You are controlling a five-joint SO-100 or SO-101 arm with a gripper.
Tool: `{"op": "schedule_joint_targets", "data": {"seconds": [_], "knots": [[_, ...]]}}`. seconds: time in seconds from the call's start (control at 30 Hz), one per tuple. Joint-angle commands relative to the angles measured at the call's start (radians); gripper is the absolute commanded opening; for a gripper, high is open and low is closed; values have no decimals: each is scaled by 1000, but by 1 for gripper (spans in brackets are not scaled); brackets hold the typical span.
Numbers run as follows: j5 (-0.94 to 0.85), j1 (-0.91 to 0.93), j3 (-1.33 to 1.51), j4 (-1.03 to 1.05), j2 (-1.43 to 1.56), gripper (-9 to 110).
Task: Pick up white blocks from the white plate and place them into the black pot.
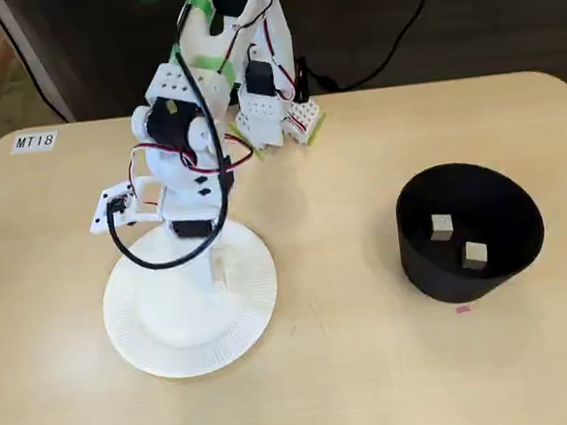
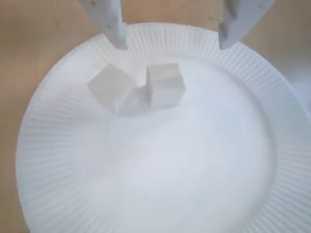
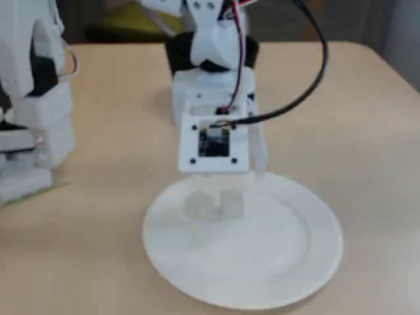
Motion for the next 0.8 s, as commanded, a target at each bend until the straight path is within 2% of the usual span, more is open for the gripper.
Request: {"op": "schedule_joint_targets", "data": {"seconds": [0.0, 0.4, 0.77], "knots": [[46, -31, -43, 5, 2, 28], [98, -43, -35, 6, -44, 32], [100, -8, -41, -23, -107, 32]]}}
